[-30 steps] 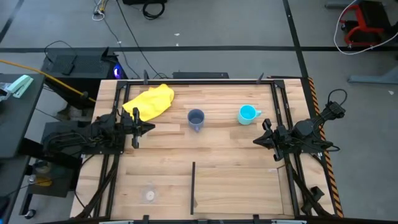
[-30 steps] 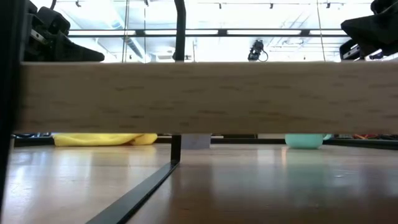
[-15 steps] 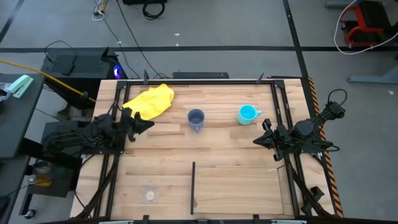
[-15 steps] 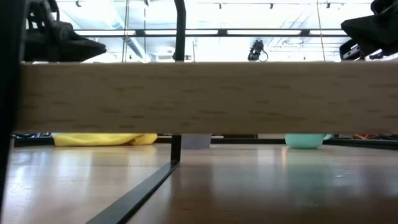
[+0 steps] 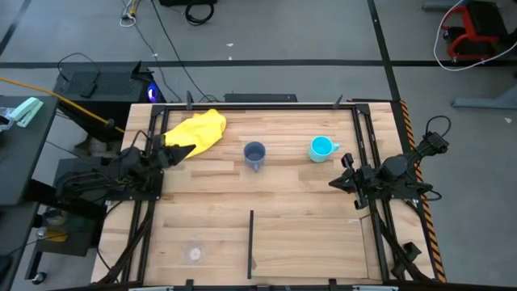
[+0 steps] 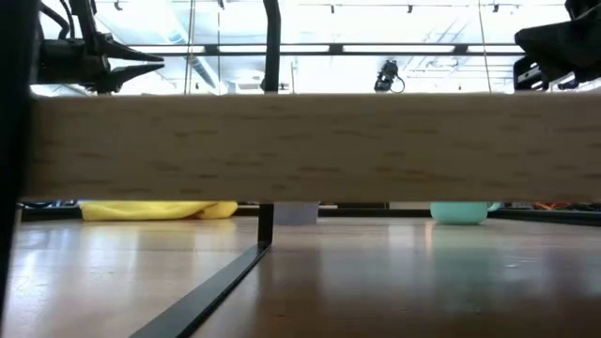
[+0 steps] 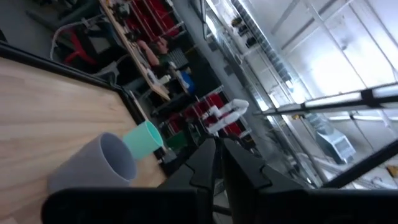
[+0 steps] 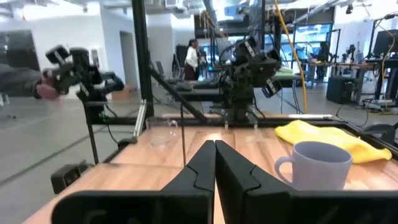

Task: Stack small to large cups/mugs on shelf
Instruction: Adjust the blue mug

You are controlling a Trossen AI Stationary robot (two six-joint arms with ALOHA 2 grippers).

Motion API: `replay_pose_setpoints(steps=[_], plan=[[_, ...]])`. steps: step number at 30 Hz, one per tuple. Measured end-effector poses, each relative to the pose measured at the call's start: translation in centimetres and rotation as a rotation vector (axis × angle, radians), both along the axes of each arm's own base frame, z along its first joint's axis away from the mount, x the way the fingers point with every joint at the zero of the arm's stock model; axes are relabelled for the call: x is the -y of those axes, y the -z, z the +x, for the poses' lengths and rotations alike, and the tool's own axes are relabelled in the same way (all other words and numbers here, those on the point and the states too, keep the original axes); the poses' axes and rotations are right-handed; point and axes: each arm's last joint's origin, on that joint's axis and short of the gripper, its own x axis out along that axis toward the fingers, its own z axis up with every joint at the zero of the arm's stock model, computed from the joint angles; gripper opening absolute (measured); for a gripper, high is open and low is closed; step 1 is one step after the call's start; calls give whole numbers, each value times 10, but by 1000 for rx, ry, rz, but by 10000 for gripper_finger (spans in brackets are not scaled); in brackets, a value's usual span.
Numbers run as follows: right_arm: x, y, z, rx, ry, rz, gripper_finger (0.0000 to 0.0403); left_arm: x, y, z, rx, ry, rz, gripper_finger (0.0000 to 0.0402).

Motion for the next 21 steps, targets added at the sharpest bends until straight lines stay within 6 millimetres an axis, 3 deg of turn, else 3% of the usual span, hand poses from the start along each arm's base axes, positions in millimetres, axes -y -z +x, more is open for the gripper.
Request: replay_pose_setpoints(steps=[5,12,16,21], plan=[[1,-14,-2,111,-18,179,16,0,0,0,23,5,-53,31],[9,-47,-16,434,-83,496,16,0,-5,-1,85,12,-62,23],[16,-63,-28,628,-106,594,16,1,-13,-4,150,20,-4,28],[22,-85,-39,723,-119,644,16,1,-16,-4,170,24,16,28]])
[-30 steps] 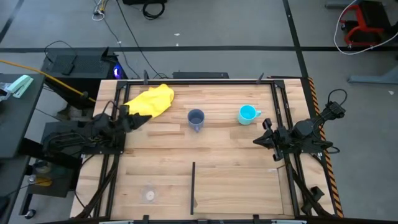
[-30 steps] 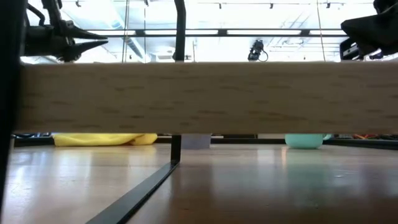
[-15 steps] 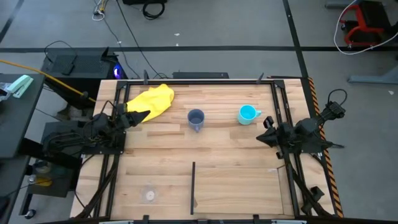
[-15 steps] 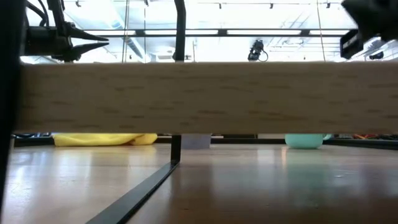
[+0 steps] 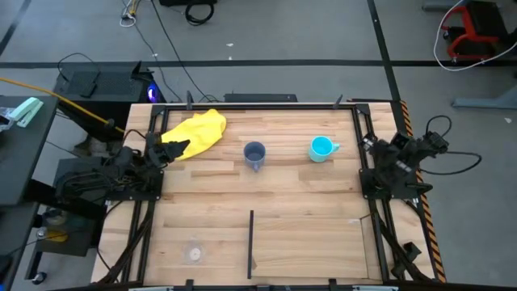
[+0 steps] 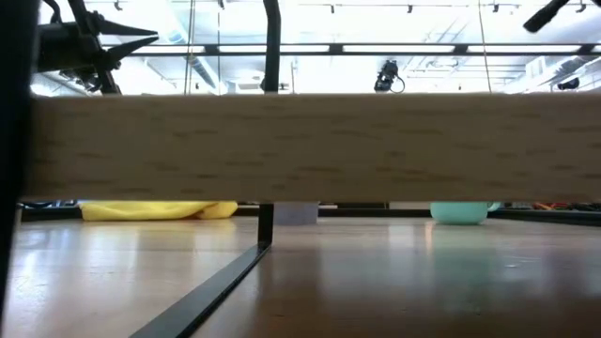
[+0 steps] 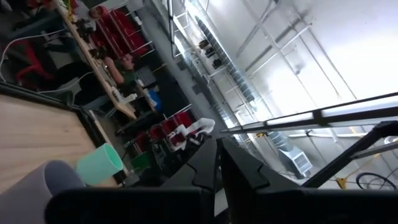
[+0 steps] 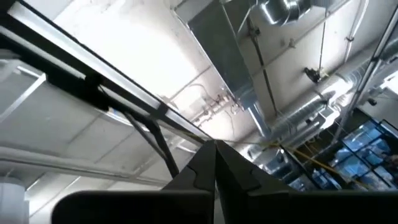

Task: Stack small to large cups/mugs on shelf
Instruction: Adjust the blue mug

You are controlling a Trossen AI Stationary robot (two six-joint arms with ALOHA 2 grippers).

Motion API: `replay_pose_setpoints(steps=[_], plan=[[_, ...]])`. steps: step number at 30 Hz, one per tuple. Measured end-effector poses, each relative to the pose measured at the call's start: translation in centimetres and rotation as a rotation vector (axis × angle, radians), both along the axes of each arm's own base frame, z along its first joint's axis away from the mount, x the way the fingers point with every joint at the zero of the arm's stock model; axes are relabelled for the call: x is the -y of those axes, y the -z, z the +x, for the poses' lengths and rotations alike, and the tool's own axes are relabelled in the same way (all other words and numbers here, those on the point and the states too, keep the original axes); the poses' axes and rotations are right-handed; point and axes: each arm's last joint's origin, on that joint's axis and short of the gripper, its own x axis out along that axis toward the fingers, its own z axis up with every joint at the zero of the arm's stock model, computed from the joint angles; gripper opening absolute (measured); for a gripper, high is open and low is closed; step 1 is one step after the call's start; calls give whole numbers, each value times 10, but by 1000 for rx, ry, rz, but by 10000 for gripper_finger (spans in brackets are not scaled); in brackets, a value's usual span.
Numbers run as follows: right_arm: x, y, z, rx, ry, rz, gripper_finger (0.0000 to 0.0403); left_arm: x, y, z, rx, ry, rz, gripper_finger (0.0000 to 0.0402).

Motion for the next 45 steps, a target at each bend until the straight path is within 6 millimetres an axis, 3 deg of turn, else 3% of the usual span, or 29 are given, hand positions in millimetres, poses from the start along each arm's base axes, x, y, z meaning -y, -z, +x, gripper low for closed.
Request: replay_pose_setpoints(steps=[9,20,26,33,37,41,45], plan=[[11,-44,-19,39,80,-28,16,0,0,0,-2,0,2,18],[27,-72,-25,-714,246,152,22,0,1,0,-14,-1,2,32],[28,-93,-23,-968,348,178,56,0,4,1,-44,-1,-3,28],[17,-122,-1,-1246,496,117,92,0,4,1,-43,-1,-3,28],[17,-131,4,-1457,637,215,96,0,4,1,-49,-7,12,33],[16,-142,19,-1511,561,262,94,0,4,1,-53,-9,16,33],[23,-140,17,-1620,583,357,88,0,5,2,-63,-10,16,27]])
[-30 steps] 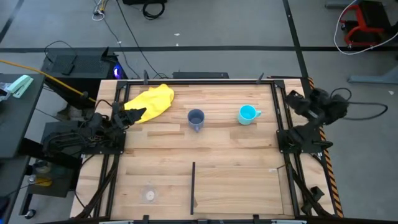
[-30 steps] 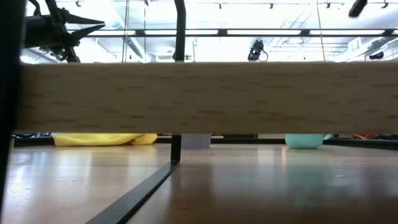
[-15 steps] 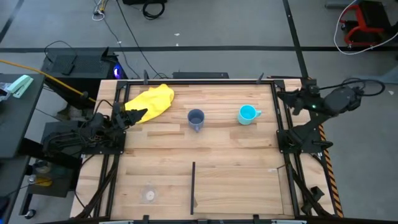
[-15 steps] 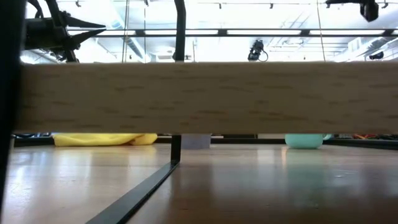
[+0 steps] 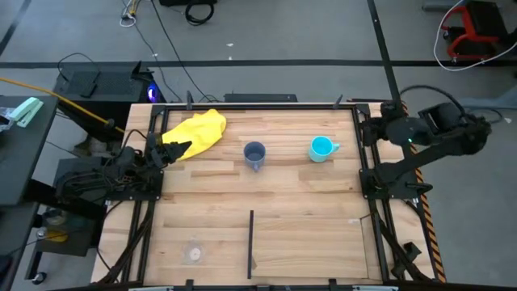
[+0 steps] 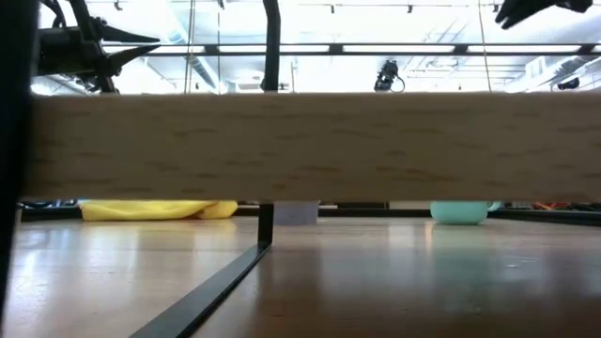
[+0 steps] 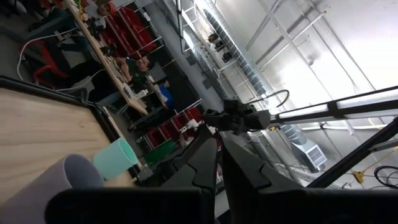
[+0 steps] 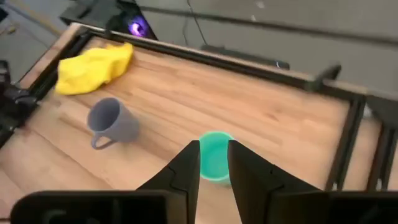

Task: Stack small to large cups/mugs on shelf
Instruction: Adjust the blue mug

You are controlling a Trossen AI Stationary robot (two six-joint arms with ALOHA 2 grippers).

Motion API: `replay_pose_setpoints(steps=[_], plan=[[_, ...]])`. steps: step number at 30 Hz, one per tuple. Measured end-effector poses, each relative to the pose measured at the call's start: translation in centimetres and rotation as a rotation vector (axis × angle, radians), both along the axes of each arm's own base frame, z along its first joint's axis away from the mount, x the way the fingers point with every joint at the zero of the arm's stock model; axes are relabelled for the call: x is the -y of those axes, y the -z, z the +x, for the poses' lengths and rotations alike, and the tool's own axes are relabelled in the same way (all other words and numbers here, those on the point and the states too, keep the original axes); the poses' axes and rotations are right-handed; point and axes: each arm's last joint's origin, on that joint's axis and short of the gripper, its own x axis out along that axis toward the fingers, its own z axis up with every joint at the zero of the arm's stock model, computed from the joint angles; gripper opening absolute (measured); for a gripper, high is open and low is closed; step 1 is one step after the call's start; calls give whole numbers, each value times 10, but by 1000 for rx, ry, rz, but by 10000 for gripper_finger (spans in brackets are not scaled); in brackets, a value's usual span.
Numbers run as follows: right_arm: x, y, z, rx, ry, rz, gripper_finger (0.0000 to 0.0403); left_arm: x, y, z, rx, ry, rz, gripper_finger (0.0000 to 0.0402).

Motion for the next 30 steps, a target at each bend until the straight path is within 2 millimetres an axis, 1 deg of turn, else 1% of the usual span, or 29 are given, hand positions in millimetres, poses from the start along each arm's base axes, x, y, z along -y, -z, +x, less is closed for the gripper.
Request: replay_pose_setpoints(steps=[3,8,11,14,20,22,26,28,30], plan=[[3,6,4,-62,-16,90,88,0,1,1,-17,1,-4,26],[12,13,26,-189,-45,189,87,-1,4,4,-42,4,-15,31],[23,21,48,-298,-70,240,87,-1,5,5,-56,11,-15,34],[39,33,72,-414,-84,288,87,0,6,6,-68,29,-13,32],[72,59,110,-586,-107,359,89,1,6,7,-72,57,-5,25],[80,66,119,-608,-121,365,89,1,6,7,-73,65,-1,26],[99,76,137,-535,-157,372,88,1,6,7,-75,77,3,32],[109,80,140,-508,-154,396,88,1,6,7,-76,77,7,35],[118,85,142,-519,-155,407,88,1,6,7,-82,73,23,37]])
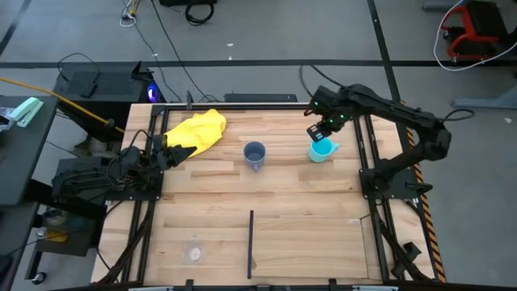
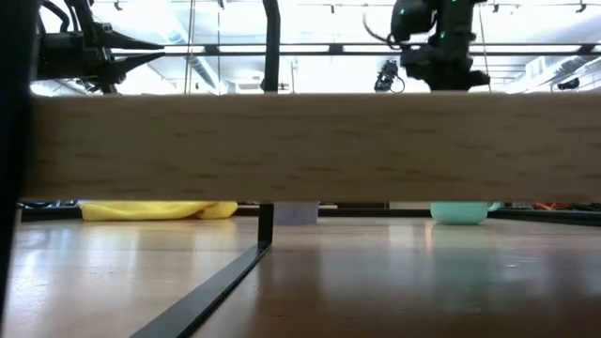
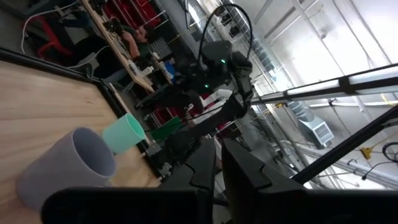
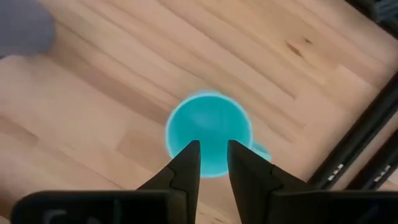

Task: Stack small to large cups/mugs on shelf
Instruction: Adjust the blue mug

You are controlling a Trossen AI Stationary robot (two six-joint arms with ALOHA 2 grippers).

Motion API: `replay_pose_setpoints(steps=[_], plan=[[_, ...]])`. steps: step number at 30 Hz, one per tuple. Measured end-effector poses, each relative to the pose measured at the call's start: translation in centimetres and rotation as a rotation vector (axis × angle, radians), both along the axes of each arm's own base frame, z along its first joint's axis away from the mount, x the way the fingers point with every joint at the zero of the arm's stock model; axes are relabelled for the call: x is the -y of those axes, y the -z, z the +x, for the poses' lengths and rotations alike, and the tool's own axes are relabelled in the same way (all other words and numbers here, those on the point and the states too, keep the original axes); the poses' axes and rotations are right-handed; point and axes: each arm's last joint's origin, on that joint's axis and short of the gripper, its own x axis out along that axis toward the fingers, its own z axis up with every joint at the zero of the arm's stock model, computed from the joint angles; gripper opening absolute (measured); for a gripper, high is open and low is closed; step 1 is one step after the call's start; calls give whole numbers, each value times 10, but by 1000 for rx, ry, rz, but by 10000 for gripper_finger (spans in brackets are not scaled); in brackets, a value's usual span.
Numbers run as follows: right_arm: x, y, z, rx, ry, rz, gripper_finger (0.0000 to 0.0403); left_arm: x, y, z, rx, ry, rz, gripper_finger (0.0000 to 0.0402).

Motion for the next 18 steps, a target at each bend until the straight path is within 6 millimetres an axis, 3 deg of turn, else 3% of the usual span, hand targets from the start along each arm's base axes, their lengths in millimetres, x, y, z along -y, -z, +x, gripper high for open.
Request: replay_pose_setpoints(steps=[6,11,18], plan=[[13,20,-1,-61,1,48,88,0,1,1,-16,-4,12,37],[11,56,-10,-75,5,72,88,0,5,1,-55,-3,4,35],[7,76,-19,-68,32,60,88,0,8,2,-83,-3,0,40]])
